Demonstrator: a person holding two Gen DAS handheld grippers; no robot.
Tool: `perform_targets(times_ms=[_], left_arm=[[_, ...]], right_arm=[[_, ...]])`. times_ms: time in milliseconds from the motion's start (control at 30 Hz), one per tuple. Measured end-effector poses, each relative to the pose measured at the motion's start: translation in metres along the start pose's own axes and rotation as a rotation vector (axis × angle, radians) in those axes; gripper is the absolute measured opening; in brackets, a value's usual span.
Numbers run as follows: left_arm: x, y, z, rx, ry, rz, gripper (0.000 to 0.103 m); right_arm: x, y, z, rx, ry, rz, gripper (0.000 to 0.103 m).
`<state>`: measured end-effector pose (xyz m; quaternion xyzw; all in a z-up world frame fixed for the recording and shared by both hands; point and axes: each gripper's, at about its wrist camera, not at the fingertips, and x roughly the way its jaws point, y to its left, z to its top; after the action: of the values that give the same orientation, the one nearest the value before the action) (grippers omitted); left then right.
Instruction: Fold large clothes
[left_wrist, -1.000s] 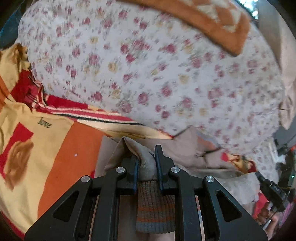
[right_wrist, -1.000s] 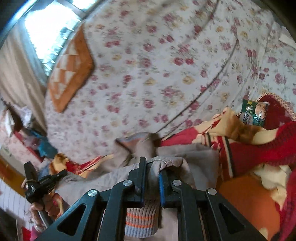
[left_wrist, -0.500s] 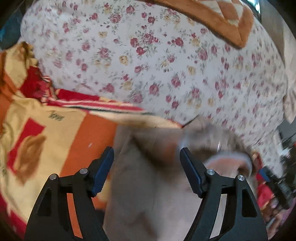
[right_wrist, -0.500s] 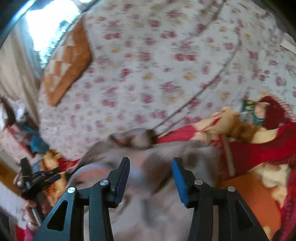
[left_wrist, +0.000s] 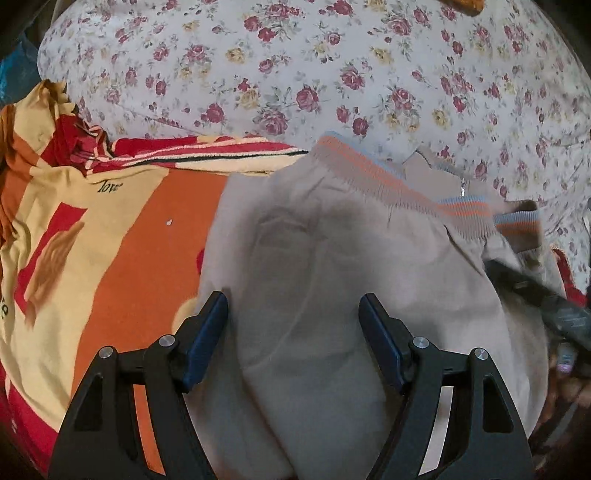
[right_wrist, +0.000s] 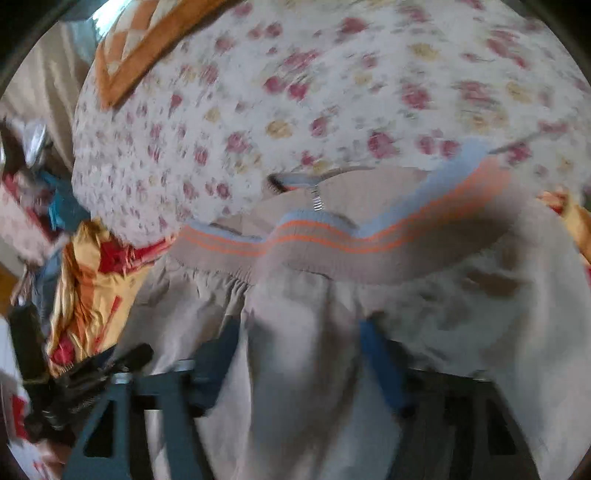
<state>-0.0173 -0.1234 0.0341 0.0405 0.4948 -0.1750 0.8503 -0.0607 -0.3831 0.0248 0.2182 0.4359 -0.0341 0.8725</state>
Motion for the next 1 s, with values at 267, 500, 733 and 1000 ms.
perform_targets(times_ms=[267,500,733,1000], left_arm=[[-0.006,0.011,0.011,-0.079,-0.046,0.006,0.074],[0.012,0.012,0.005,-0.04,0.005,0.046,0.074],[0.019,0.024,0.0,-0.083,-0.001,0.031,0.084],[0.012,0.04,-0.003,-0.099,0.018,0.015,0.084]], right_arm=[[0.029,0.001,0.026,0.001,-0.07,-0.138,0.012],[0.019,-0.003,0.021,0.019,-0.037,-0.069,0.035],[-0.044,-0.056,0.003,0.007,-0.177,-0.254,0.051],[-0.03,-0.091,0.003,0.018,-0.151,-0.458,0.051]])
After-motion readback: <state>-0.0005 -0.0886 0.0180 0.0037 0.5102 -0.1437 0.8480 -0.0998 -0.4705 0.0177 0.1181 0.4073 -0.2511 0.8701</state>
